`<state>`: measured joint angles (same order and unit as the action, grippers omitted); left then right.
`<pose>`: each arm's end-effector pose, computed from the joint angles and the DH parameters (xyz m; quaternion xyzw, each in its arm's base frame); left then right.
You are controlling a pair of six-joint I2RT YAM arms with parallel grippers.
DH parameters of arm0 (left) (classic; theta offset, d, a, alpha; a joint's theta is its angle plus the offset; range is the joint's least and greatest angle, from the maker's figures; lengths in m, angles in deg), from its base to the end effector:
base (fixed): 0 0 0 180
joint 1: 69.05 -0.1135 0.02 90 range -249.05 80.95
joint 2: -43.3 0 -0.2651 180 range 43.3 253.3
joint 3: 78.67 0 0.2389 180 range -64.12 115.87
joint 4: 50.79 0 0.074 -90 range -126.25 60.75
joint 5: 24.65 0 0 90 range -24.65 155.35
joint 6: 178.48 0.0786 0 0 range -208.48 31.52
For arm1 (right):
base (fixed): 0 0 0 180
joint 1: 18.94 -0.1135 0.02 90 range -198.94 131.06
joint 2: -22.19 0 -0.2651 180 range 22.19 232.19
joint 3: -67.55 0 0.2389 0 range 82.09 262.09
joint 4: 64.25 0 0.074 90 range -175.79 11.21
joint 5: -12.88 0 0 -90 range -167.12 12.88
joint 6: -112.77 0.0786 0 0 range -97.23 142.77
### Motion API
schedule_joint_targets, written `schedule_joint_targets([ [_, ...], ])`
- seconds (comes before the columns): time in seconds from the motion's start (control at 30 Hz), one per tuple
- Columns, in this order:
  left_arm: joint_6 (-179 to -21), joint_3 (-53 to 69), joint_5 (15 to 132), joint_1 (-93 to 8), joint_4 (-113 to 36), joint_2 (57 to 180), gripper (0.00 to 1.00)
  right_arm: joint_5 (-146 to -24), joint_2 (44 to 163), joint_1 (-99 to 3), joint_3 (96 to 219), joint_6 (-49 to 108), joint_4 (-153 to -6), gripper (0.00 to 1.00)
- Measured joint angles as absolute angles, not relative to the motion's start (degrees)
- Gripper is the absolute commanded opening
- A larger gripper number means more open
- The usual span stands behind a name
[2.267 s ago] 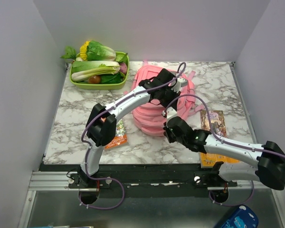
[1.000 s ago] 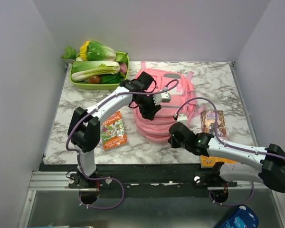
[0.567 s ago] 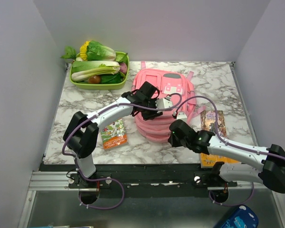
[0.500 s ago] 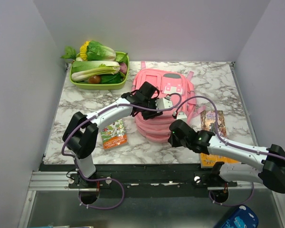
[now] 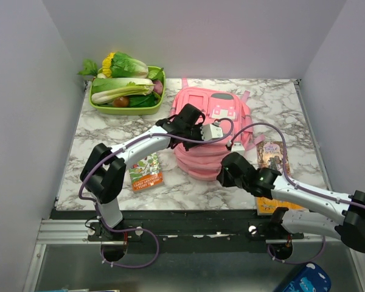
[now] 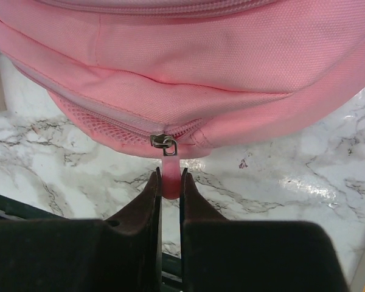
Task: Pack the student bag
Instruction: Unzip the student bag at the center of the board.
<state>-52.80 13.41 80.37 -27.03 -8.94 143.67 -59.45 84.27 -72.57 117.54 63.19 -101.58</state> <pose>0.2837 -0.2830 0.2247 0.6194 0.6979 -0.1414 0.3306 0.1534 0.1681 0.1846 -0.0537 0.9268 0.1525 0.3390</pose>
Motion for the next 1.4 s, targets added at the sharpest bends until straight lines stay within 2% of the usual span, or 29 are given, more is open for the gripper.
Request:
schedule_joint_targets([
  [0.23, -53.72, 14.24, 81.07, -27.03, -8.46, 143.7, 0.0, -59.97, 82.35, -70.03, 117.71, 60.66, -101.67, 0.13],
  [0.4, -55.03, 14.18, 80.96, -27.03, -8.7, 143.59, 0.0, -62.11, 84.86, -68.83, 120.64, 60.07, -102.72, 0.22],
  [0.57, -56.41, 13.17, 80.27, -27.03, -9.48, 142.54, 0.0, -64.21, 86.68, -68.7, 121.73, 61.18, -104.03, 0.23],
  [0.67, -57.43, 12.98, 79.92, -27.03, -9.79, 142.06, 0.0, -65.02, 86.72, -68.68, 121.73, 62.12, -104.11, 0.29],
  [0.87, -61.8, 12.98, 78.67, -26.92, -10.38, 141.84, 0.0, -66.57, 86.55, -68.68, 121.51, 63.96, -104.11, 0.31],
  [0.97, -65.37, 13.0, 78.17, -26.92, -10.51, 141.75, 0.0, -66.33, 85.23, -68.68, 119.92, 65.36, -104.18, 0.2],
  [1.0, -66.24, 13.0, 78.14, -26.92, -10.53, 141.71, 0.0, -66.05, 84.73, -68.68, 119.24, 65.9, -104.11, 0.12],
  [1.1, -69.63, 13.0, 78.25, -26.92, -10.4, 141.29, 0.0, -64.98, 83.88, -68.68, 117.43, 67.13, -103.85, 0.01],
  [1.17, -71.57, 13.0, 78.52, -26.92, -10.12, 140.77, 0.0, -64.12, 83.81, -68.68, 116.57, 67.76, -103.46, 0.01],
  [1.27, -73.76, 13.0, 79.22, -26.92, -9.51, 139.91, 0.0, -63.31, 83.77, -68.68, 116.27, 67.92, -102.72, 0.25],
  [1.3, -74.31, 13.0, 79.33, -26.92, -9.18, 139.7, 0.0, -63.23, 83.64, -68.68, 116.27, 67.76, -102.28, 0.4],
  [1.4, -75.11, 13.0, 79.39, -26.92, -8.41, 139.41, 0.0, -62.88, 82.13, -68.68, 116.27, 66.04, -101.88, 0.5],
])
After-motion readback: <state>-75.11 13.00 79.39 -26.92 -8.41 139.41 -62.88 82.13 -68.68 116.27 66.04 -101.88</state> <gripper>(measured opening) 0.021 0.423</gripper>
